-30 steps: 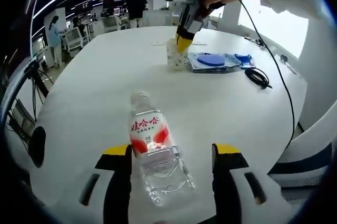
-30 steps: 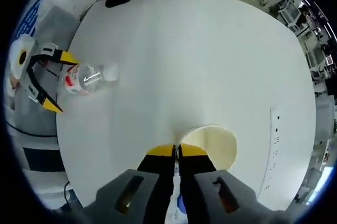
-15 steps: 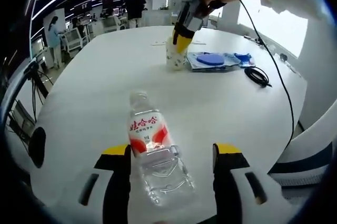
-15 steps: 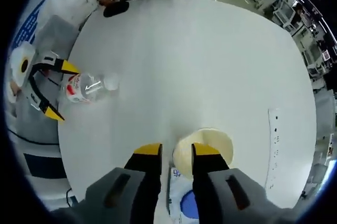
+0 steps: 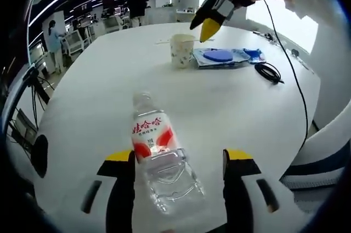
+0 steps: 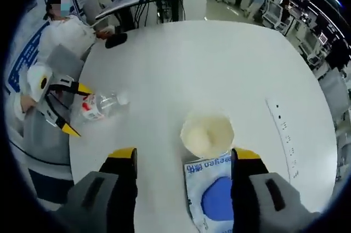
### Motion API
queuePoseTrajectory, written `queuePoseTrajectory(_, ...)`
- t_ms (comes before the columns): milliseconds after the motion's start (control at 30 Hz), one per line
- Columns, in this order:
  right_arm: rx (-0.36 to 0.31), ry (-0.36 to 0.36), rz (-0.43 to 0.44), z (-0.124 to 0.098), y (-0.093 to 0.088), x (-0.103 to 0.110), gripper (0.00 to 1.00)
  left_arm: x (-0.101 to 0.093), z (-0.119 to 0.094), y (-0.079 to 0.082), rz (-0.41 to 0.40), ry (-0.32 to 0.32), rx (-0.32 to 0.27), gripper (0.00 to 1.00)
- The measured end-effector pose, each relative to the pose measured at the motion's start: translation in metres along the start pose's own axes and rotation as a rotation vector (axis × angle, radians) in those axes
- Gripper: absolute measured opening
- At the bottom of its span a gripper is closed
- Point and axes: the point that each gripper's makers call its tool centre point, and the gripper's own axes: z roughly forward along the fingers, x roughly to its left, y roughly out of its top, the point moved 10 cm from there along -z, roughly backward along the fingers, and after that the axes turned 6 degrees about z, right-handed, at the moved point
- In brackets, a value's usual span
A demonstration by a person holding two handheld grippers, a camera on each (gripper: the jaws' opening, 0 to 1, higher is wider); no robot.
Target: Arrange the tabletop items into an orderly group along one side of the table until the central work area is clear of visible clutter.
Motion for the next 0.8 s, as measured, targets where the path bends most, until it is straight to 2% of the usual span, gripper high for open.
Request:
queuePoseTrajectory(100, -0.054, 0.005, 0.048, -0.005, -0.008, -0.001, 0.81, 0.0, 0.0, 0.0, -0.005, 0.0, -0.007, 0.66)
queuePoseTrajectory(133, -0.093, 0.011, 0.089, -0.009, -0.013, -0.002, 0.83, 0.0, 0.0, 0.0, -0.009, -0.001, -0.009, 0.67)
queuePoseTrajectory(233, -0.141, 0.005, 0.118, -0.017, -0.022, -0.001, 0.86, 0.0, 0.0, 0.0, -0.015, -0.001, -0.01, 0.67)
queuePoseTrajectory(467, -0.194, 0.005, 0.149, -0.036, -0.044, 0.008, 0.91, 0.0, -0.002, 0.001, -0.036, -0.003, -0.03, 0.68)
queuePoseTrajectory(700, -0.221, 0.006, 0.192, -0.049, -0.067, 0.012, 0.94, 0.0, -0.001, 0.0, -0.024, -0.001, -0.013, 0.68)
queuePoseTrajectory(800, -0.27, 0.013, 0.235, -0.059, -0.075, 0.018, 0.95, 0.0, 0.0, 0.0, -0.03, -0.002, -0.012, 0.68)
